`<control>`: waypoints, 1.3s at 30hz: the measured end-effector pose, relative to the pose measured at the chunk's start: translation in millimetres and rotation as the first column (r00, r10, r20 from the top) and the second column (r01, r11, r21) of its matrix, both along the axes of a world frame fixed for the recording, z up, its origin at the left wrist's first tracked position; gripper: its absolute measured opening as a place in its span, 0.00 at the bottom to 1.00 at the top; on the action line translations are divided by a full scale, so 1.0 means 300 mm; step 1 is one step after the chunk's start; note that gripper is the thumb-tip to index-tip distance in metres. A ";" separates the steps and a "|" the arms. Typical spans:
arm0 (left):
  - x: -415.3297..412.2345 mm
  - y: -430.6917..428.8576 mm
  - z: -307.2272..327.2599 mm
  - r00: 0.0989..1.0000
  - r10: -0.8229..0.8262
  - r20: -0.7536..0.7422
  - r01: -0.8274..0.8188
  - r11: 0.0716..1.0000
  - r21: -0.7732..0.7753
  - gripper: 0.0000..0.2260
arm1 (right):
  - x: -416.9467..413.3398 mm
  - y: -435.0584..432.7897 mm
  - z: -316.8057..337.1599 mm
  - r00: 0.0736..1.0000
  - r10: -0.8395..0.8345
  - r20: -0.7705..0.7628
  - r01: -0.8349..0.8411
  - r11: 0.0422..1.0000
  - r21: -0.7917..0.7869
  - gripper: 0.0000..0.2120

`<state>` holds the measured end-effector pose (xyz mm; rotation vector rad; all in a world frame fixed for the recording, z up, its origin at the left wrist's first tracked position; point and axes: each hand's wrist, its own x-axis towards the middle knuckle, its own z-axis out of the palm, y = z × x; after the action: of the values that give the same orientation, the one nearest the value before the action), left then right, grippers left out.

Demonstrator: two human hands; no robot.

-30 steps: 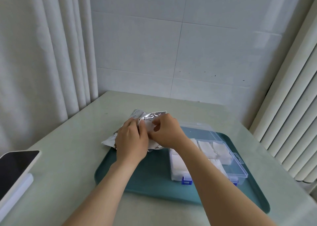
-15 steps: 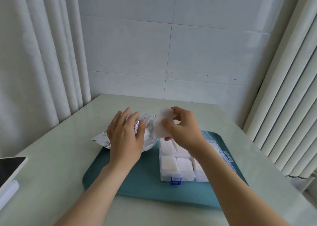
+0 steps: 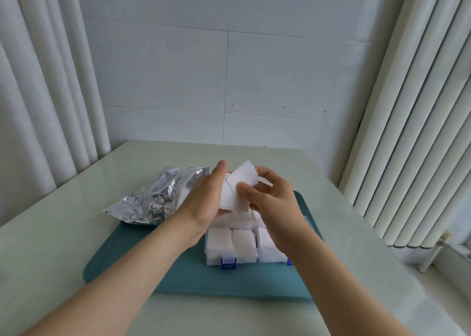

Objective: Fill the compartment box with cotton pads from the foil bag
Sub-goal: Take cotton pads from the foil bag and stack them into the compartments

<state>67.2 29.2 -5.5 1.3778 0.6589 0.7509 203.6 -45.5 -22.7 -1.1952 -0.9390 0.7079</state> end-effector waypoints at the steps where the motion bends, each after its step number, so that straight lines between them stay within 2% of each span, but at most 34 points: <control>1: 0.008 -0.013 -0.003 0.997 -0.061 0.046 0.065 0.995 -0.078 0.27 | -0.001 -0.008 0.004 1.000 0.009 0.002 -0.009 1.000 0.018 0.14; 3: 0.007 -0.033 -0.013 0.983 -0.138 0.124 0.155 0.978 -0.140 0.29 | -0.007 -0.016 0.011 0.999 0.010 0.043 -0.012 0.999 0.052 0.15; 7: -0.018 -0.045 -0.029 0.964 -0.206 0.168 0.228 0.965 -0.126 0.33 | -0.023 -0.013 0.004 0.983 -0.017 0.180 0.002 0.997 0.082 0.14; 10: -0.040 -0.051 -0.046 0.977 -0.143 0.160 0.161 0.982 -0.100 0.29 | -0.036 -0.008 -0.001 0.940 -0.097 0.327 0.071 0.993 0.090 0.09; 12: -0.048 -0.052 -0.061 0.983 -0.087 0.163 0.103 0.990 -0.094 0.26 | -0.049 -0.008 -0.001 0.923 -0.138 0.360 0.108 0.989 0.102 0.05; 16: -0.050 -0.040 -0.079 0.988 -0.022 0.154 0.029 0.999 -0.044 0.22 | -0.052 -0.017 0.005 0.940 -0.241 0.239 0.222 0.969 0.106 0.10; 19: -0.051 -0.040 -0.069 0.983 -0.053 0.178 0.061 0.997 -0.038 0.23 | -0.040 -0.017 -0.001 0.935 -0.254 0.247 0.238 0.967 0.094 0.08; 24: -0.055 -0.029 -0.051 0.977 -0.050 0.206 0.082 0.986 -0.148 0.29 | -0.042 -0.006 -0.007 0.926 -0.248 0.286 0.228 0.968 0.102 0.06; 34: -0.055 -0.044 -0.039 0.963 -0.040 0.265 0.132 0.930 -0.342 0.18 | -0.049 -0.017 0.004 0.958 -0.233 0.169 0.204 0.964 0.172 0.08; 39: -0.060 -0.037 -0.033 0.959 -0.041 0.280 0.150 0.914 -0.378 0.17 | -0.059 -0.020 0.008 0.958 -0.245 0.149 0.218 0.960 0.178 0.09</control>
<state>49.1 18.2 -15.4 0.9090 0.4911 0.6650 186.0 -51.6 -20.3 -1.2120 -0.9581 0.3391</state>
